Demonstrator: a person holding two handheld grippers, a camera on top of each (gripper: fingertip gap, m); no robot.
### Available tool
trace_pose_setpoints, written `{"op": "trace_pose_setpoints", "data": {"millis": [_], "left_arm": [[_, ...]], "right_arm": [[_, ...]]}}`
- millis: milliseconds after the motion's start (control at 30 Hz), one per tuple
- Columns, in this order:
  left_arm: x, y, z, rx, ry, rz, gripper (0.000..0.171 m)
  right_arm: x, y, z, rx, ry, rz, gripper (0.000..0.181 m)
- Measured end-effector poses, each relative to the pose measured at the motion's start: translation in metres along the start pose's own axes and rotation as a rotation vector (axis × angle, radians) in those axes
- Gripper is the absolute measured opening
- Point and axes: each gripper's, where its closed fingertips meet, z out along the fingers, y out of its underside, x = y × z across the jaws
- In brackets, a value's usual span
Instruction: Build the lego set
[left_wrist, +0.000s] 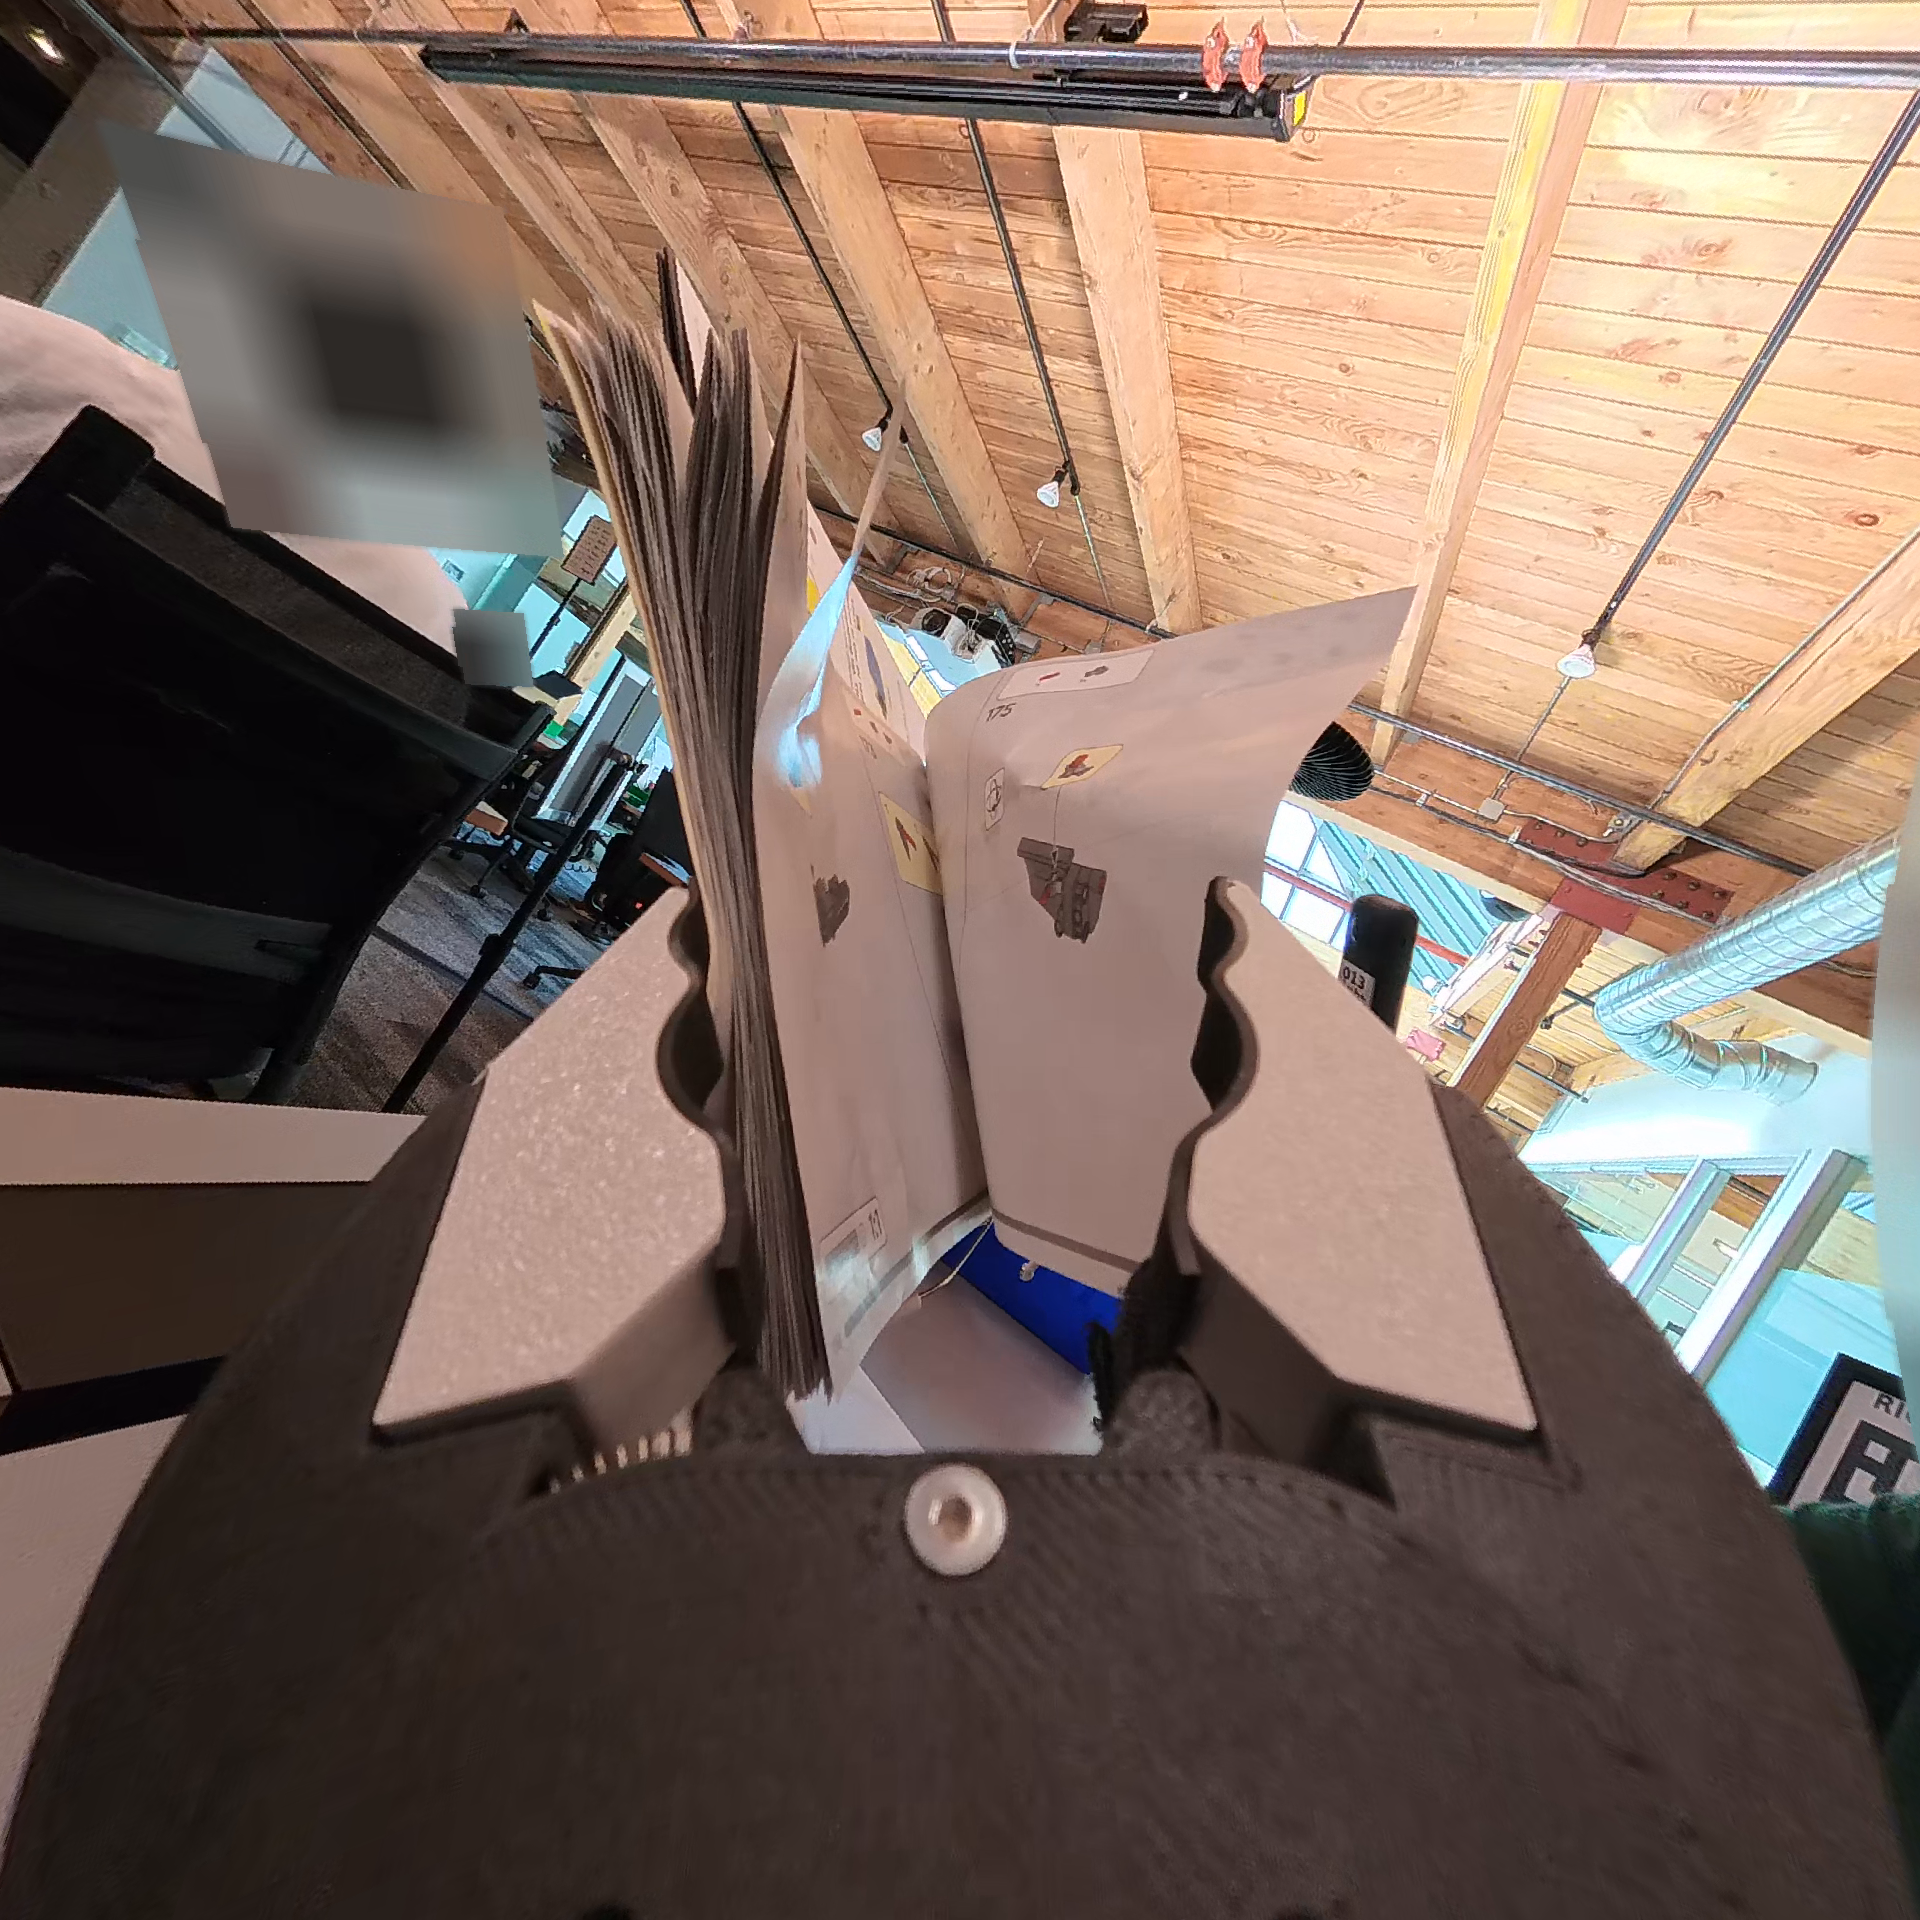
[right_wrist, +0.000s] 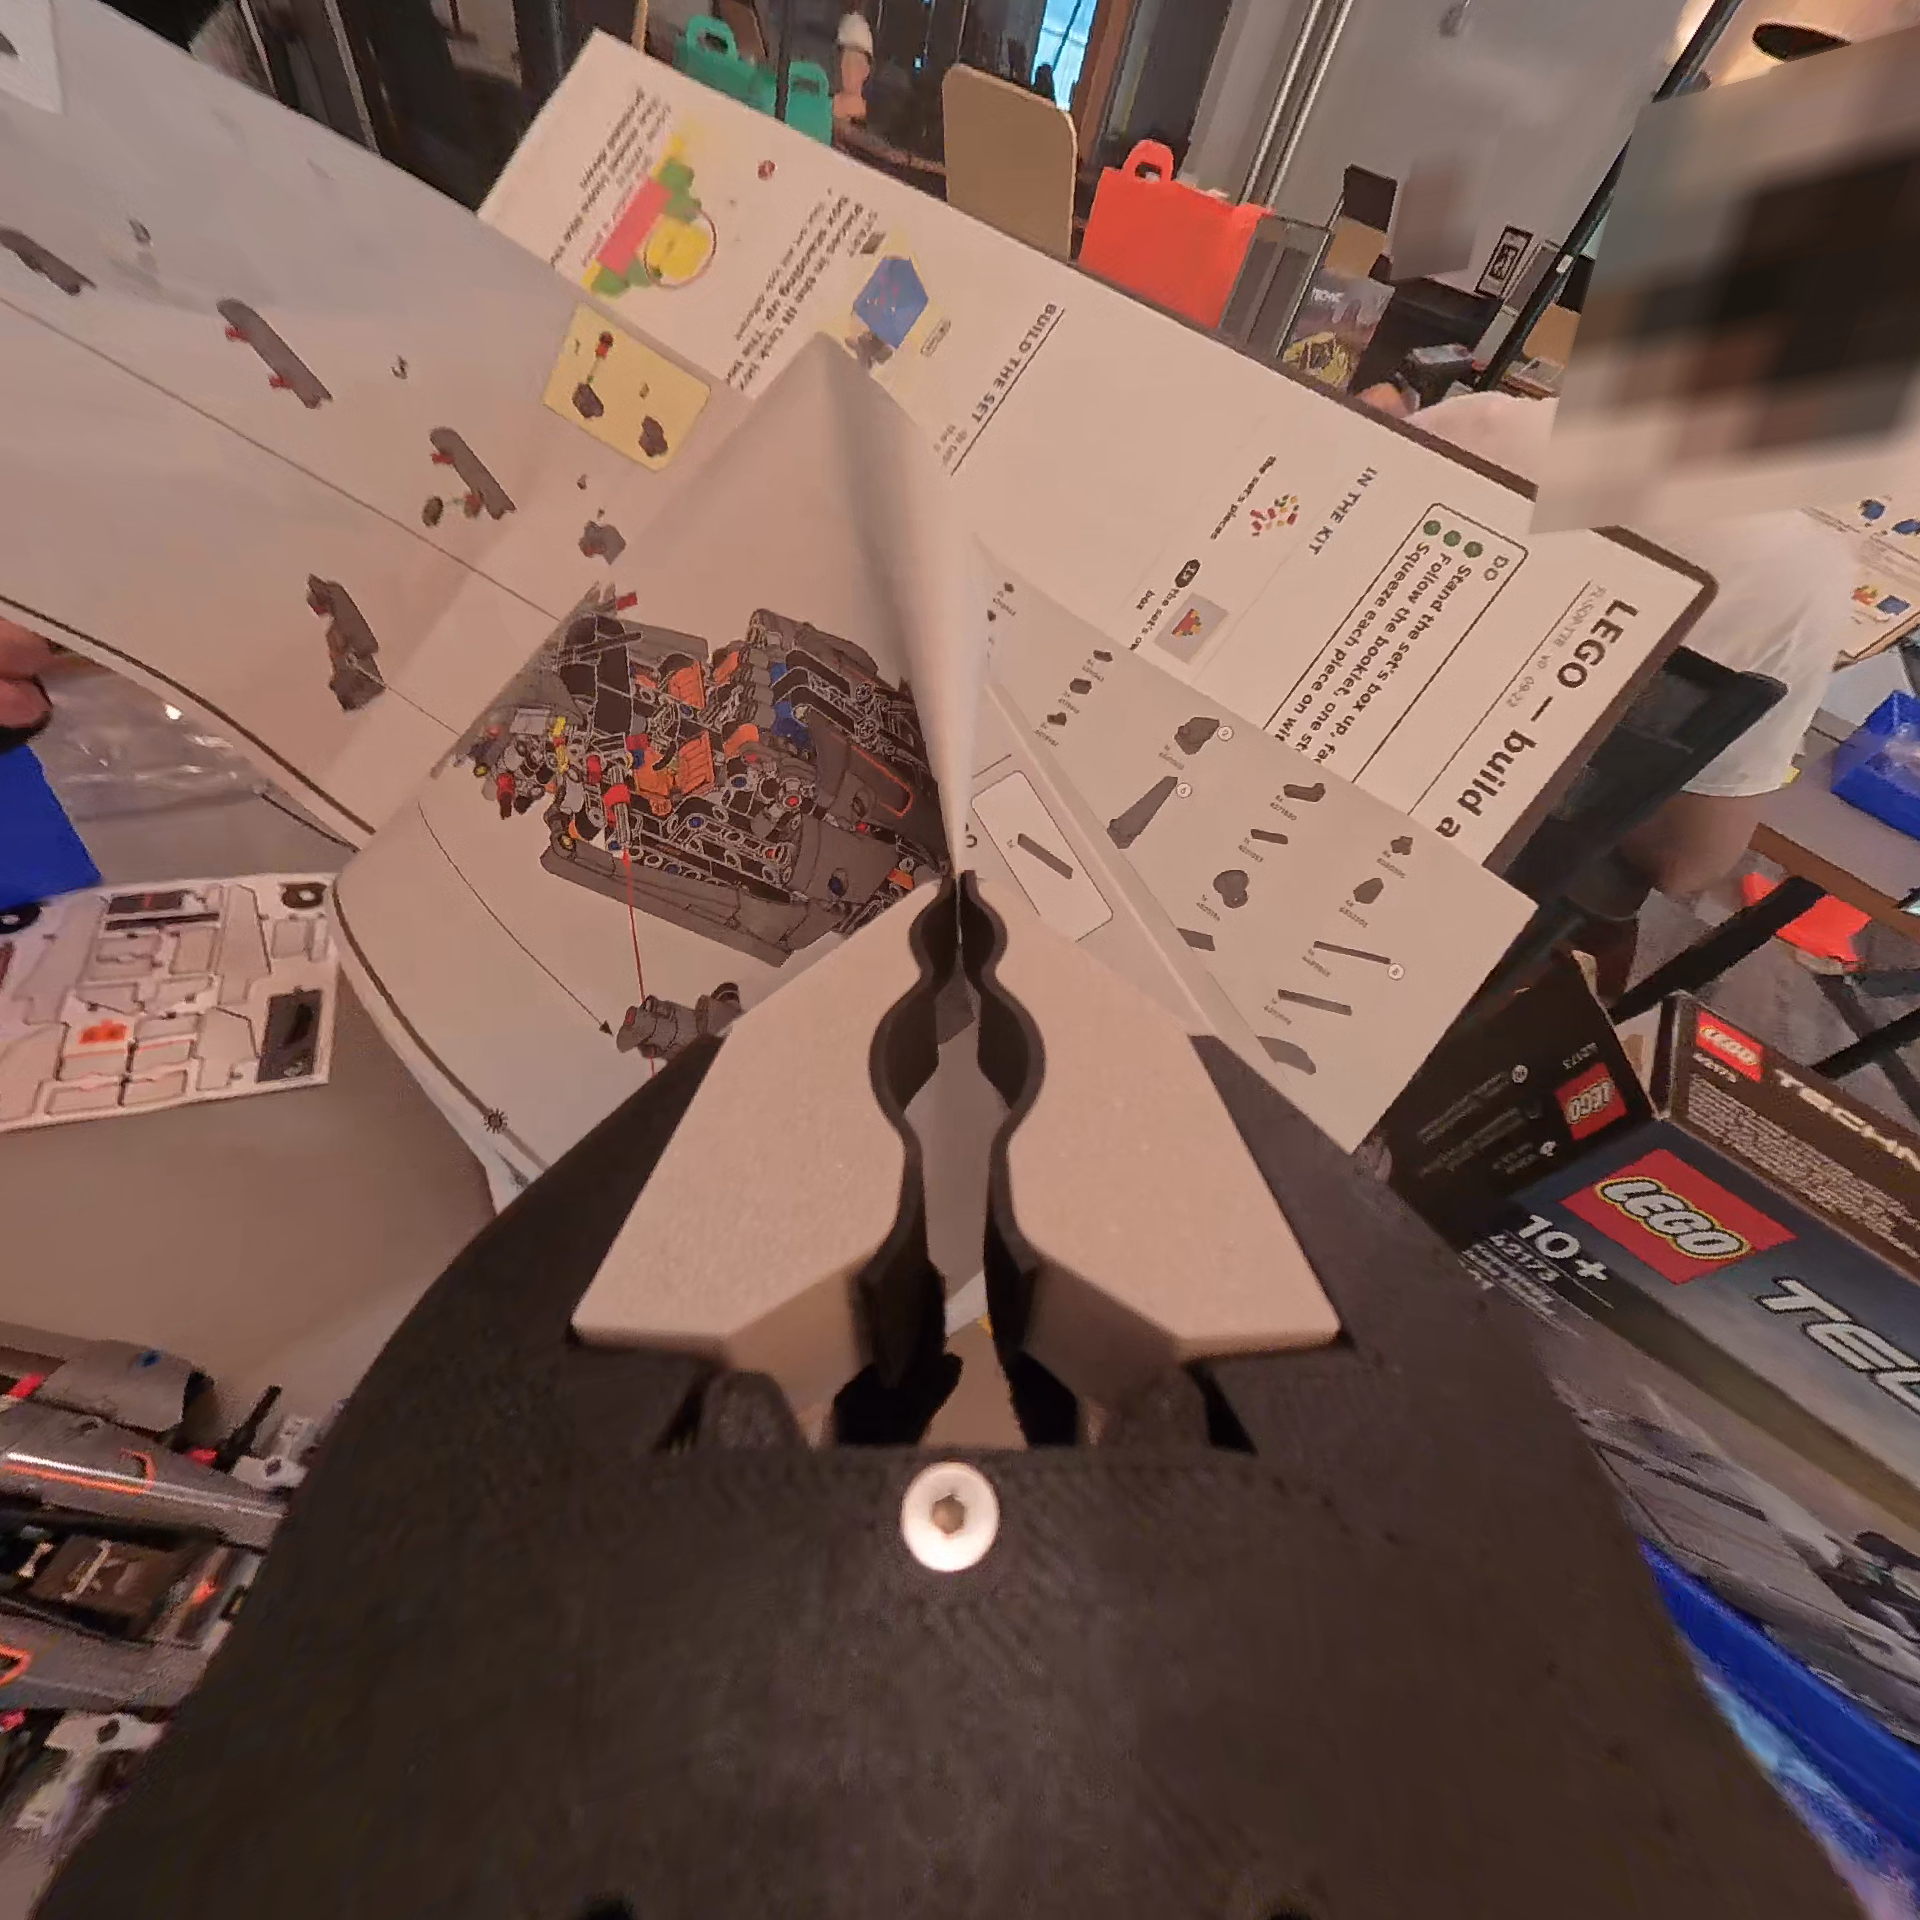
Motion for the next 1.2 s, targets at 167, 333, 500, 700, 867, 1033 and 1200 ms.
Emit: {"op": "trace_pose_setpoints", "data": {"millis": [167,333,500,700,867,1033,1200], "left_arm": [[0.0,0.0,0.0,-0.004,-0.004,0.004,0.092],[0.0,0.0,0.0,-0.004,-0.01,0.007,0.092],[-0.002,0.001,0.001,-0.007,-0.02,0.013,0.092],[-0.005,0.003,0.001,-0.008,-0.034,0.016,0.093],[-0.005,0.003,0.002,-0.011,-0.037,0.02,0.093],[-0.004,0.003,0.002,-0.011,-0.035,0.02,0.093],[-0.004,0.003,0.002,-0.01,-0.036,0.02,0.093]], "right_arm": [[-0.005,0.002,-0.001,0.066,-0.002,0.071,0.0],[-0.013,0.007,0.002,0.118,-0.003,0.107,0.0],[-0.012,0.013,0.005,0.14,0.014,0.114,0.0],[-0.01,0.014,0.007,0.16,0.014,0.123,0.0],[-0.012,0.011,0.007,0.164,0.012,0.111,0.0],[-0.017,0.01,0.007,0.162,0.007,0.104,0.0],[-0.018,0.011,0.007,0.158,0.006,0.101,0.0]]}}
